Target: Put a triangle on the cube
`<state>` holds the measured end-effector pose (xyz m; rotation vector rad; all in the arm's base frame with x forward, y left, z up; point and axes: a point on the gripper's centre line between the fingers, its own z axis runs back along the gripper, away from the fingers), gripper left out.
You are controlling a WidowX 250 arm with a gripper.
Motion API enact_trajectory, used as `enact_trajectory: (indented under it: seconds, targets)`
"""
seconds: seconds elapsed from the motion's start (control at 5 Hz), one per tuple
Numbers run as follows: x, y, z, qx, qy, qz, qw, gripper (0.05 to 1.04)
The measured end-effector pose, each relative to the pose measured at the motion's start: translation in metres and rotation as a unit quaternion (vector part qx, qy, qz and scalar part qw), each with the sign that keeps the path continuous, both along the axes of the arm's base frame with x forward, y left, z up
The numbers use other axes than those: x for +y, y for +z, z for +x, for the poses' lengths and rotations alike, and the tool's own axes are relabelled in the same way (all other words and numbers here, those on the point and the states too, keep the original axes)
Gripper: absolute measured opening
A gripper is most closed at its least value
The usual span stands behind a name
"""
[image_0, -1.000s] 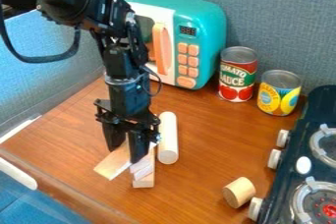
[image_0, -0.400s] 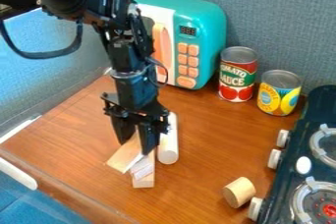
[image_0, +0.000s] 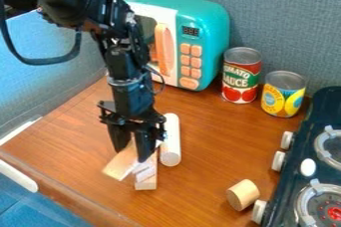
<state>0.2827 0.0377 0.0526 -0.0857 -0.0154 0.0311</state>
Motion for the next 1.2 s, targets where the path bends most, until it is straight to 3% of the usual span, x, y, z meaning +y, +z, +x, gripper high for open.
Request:
enact_trajectory:
  seconds: [0.2, 0.4, 0.6, 0.8, 1.0, 1.2]
  targets:
    - [0.0, 0.0, 0.001, 0.001, -0.002, 0.0, 1.0, 0.618]
    - [0.001, -0.001, -0.001, 0.012, -0.006, 0.004, 0.9999, 0.917]
    - [-0.002, 0.0, -0.001, 0.009, -0.007, -0.002, 0.9999, 1.007]
    - [-0.009, 0.012, -0.001, -0.004, -0.025, -0.002, 0.9997, 1.001]
    - [-0.022, 0.054, -0.001, -0.062, -0.078, 0.022, 0.9948, 1.001]
    - [-0.043, 0.104, -0.007, -0.138, -0.137, 0.058, 0.9793, 1.001]
